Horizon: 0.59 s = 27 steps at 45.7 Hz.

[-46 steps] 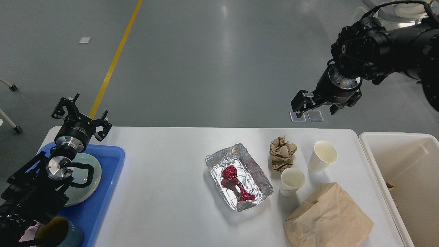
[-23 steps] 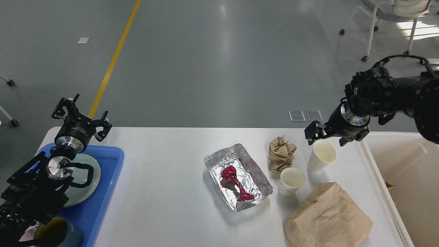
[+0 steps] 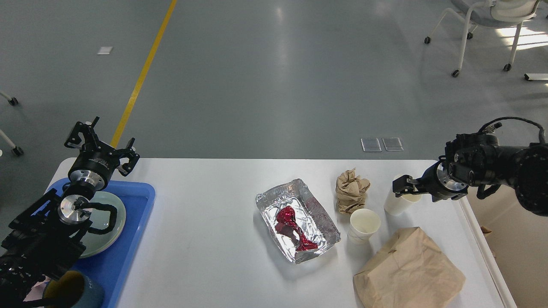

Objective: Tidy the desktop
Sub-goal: 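Lower the right gripper onto the farther paper cup and grasp it, then lift the paper cup and drop it into the white bin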

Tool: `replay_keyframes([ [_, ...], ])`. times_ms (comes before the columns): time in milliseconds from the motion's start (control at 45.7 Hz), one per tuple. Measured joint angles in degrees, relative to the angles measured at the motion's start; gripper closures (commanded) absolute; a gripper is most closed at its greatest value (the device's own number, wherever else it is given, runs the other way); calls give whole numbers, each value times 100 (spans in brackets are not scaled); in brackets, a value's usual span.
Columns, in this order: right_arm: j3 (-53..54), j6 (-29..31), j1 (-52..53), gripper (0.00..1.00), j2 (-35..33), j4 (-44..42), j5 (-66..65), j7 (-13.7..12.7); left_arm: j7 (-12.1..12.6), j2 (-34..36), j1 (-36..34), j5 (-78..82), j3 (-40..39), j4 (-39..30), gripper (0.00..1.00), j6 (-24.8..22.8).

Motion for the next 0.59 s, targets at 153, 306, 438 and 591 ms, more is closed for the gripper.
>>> replay_keyframes([
  [153, 6, -16, 45, 0, -44, 1, 10, 1, 0, 0, 0, 0, 0, 0, 3, 0],
  [306, 8, 14, 140, 0, -83, 17, 14, 7, 0, 0, 0, 0, 0, 0, 3, 0],
  [438, 8, -52, 85, 4, -89, -85, 14, 7, 0, 0, 0, 0, 0, 0, 3, 0],
  [591, 0, -485, -207, 15, -83, -248, 12, 2, 0, 0, 1, 0, 0, 0, 3, 0],
])
